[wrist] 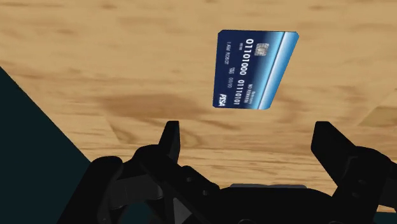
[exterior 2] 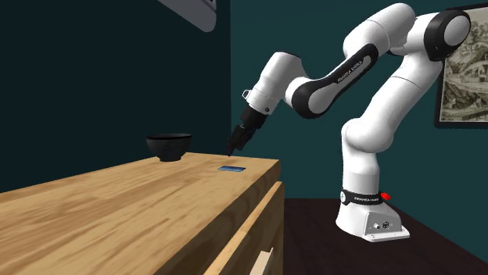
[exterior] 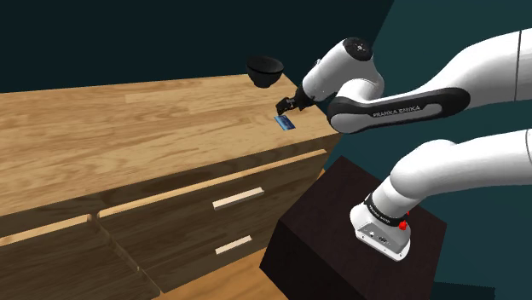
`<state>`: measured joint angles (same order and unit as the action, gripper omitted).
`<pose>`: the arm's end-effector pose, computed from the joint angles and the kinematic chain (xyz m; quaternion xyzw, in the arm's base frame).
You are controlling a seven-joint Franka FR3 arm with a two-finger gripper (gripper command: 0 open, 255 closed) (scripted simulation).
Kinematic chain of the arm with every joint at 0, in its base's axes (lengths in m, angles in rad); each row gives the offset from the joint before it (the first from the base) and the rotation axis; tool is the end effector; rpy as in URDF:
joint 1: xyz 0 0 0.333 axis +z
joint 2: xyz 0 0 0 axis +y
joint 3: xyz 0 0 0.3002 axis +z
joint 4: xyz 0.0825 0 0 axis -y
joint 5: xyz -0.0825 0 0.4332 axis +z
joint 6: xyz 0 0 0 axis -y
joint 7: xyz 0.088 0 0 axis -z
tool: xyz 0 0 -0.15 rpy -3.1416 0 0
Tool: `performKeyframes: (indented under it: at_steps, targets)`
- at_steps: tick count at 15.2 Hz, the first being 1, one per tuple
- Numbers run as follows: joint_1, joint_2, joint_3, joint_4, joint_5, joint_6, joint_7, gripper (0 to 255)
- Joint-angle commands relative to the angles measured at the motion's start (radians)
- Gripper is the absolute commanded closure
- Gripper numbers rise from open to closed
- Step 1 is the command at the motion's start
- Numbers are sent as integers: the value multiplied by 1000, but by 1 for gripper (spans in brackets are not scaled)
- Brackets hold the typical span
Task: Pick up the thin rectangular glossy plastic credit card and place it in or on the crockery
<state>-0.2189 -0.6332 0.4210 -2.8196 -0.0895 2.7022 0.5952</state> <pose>0.4374 0.0579 0.3346 0.9491 -0.1612 0.2649 0.0560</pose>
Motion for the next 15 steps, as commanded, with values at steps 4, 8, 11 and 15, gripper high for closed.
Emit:
performKeyframes:
  at_steps: [4,8,11,15]
  targets:
    - [-99,87,85,-2,-51,136,80,0]
    - [-194,168,153,10,-105,217,120,0]
    - [-194,168,153,10,-105,217,119,0]
    - [-194,168,153,10,-105,217,119,0]
